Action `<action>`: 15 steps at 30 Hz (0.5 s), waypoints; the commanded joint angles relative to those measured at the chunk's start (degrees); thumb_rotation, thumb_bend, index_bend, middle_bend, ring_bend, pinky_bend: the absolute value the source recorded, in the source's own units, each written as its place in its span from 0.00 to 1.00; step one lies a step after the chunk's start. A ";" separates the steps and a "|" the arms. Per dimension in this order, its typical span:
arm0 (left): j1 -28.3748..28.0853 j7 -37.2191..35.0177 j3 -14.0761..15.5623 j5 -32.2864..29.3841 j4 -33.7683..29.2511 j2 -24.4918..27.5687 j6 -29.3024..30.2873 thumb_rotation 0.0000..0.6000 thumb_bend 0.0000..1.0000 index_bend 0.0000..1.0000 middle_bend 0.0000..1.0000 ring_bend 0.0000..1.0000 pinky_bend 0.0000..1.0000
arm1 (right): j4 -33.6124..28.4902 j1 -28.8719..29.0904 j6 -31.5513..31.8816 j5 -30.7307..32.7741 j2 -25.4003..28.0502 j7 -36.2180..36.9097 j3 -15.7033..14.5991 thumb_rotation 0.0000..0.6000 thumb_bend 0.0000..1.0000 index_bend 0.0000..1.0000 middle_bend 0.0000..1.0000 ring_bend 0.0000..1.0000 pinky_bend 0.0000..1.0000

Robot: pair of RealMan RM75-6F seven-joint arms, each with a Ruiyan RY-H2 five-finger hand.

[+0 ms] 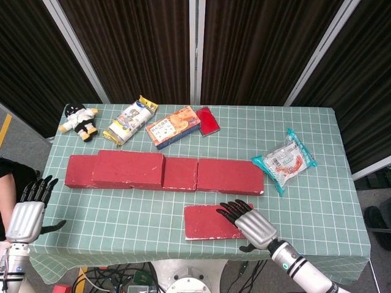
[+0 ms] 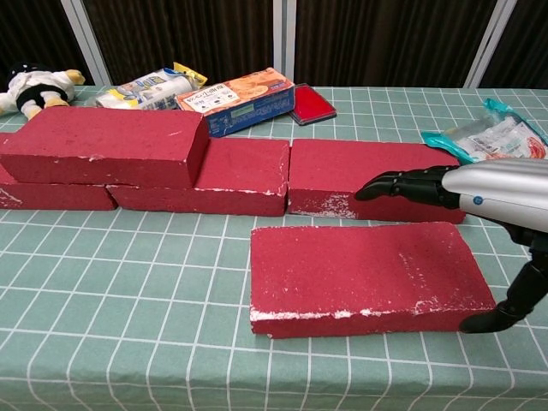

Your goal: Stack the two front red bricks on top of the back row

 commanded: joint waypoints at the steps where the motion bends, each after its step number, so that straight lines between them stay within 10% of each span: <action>1: 0.65 -1.46 -0.02 1.15 0.83 0.17 -0.03 1.00 0.00 0.04 0.00 0.00 0.00 | 2.64 2.20 -1.68 5.46 -2.14 0.27 1.25 1.00 0.00 0.00 0.00 0.00 0.00; 15: 2.17 -2.50 -0.86 2.14 1.19 1.00 -1.72 1.00 0.00 0.05 0.00 0.00 0.00 | 7.50 6.72 -4.34 12.07 -5.36 5.40 1.41 1.00 0.00 0.00 0.00 0.00 0.00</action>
